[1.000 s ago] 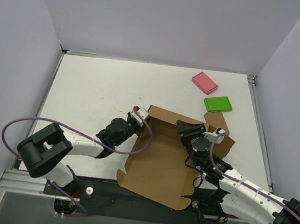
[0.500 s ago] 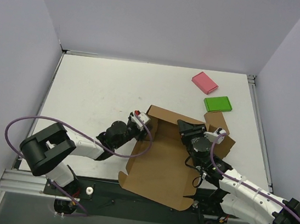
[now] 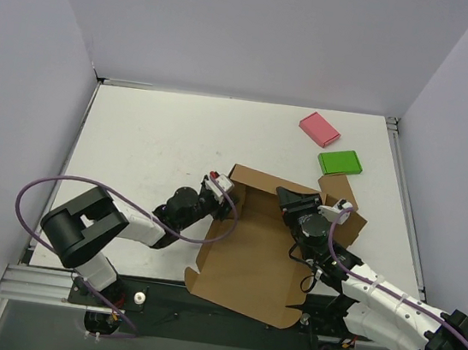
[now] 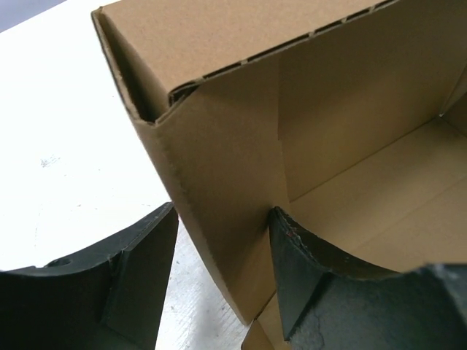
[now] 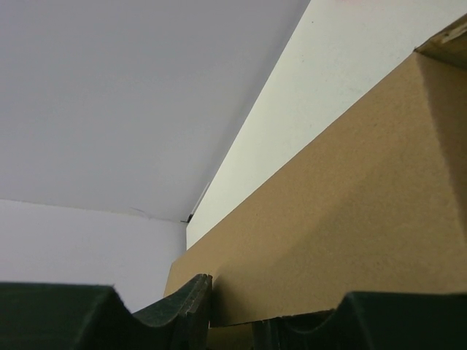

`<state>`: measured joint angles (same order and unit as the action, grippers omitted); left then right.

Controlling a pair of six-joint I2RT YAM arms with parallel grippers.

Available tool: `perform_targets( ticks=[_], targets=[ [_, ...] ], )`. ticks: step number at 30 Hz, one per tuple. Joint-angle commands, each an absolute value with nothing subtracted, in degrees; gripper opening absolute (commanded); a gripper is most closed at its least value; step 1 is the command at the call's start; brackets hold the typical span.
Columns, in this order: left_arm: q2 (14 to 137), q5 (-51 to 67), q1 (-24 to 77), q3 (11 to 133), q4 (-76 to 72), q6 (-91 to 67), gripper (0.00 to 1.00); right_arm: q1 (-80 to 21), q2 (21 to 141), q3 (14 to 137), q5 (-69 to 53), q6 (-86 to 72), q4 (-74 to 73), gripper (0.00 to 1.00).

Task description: Fold the paper box

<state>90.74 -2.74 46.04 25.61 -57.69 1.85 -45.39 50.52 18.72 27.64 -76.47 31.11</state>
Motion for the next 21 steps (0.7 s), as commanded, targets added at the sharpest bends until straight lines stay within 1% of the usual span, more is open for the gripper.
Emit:
perform_targets(
  ticks=[1, 2, 3, 5, 9, 16, 17, 21],
  targets=[
    [92.54, -0.79, 45.53, 28.47, -62.31, 0.62, 0.61, -45.09, 51.15, 19.42, 27.42, -75.41, 33.13, 0.27],
    [92.72, -0.97, 45.44, 28.65, -62.58, 0.53, 0.59, -45.17, 51.15, 19.51, 27.42, -75.32, 33.13, 0.27],
    [92.99, -1.75, 45.44, 28.91, -62.67, 0.53, 0.54, -45.18, 51.15, 19.51, 27.33, -75.24, 33.05, 0.27],
    [93.25, -3.42, 45.53, 29.18, -62.84, 0.35, 0.51, -45.17, 51.15, 19.6, 27.25, -74.97, 32.96, 0.26],
    [93.43, -7.99, 45.44, 29.53, -63.19, 0.26, 0.4, -45.18, 50.98, 19.6, 27.33, -74.88, 32.7, 0.24],
    [95.01, -13.09, 46.93, 30.59, -62.93, 2.28, 0.31, -45.18, 50.89, 19.69, 27.33, -75.15, 32.26, 0.23],
    [95.18, -15.36, 47.37, 30.76, -62.58, 2.63, 0.29, -45.18, 50.89, 19.69, 27.33, -75.06, 32.08, 0.23],
    [95.98, -21.0, 48.34, 32.08, -59.77, 4.13, 0.26, -45.18, 50.45, 20.48, 27.6, -75.06, 30.15, 0.21]
  ],
)
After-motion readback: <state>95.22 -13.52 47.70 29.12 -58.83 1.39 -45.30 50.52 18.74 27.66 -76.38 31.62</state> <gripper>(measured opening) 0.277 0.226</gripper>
